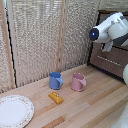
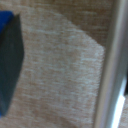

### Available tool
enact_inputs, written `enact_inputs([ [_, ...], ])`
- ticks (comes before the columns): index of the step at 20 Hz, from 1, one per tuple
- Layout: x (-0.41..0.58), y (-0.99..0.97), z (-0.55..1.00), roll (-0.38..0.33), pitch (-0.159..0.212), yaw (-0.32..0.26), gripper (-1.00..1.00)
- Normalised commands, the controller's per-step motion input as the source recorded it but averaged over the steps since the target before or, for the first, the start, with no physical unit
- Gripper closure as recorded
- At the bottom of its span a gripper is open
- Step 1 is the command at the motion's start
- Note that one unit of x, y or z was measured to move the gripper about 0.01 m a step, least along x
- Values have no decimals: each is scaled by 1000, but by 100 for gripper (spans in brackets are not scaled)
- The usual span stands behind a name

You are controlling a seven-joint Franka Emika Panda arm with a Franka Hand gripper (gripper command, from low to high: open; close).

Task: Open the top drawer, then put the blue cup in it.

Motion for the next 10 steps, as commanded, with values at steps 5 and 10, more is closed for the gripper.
enact_inputs([
  [5,11,-3,-11,0,0,66,100],
  [10,64,294,0,-15,111,120,100],
])
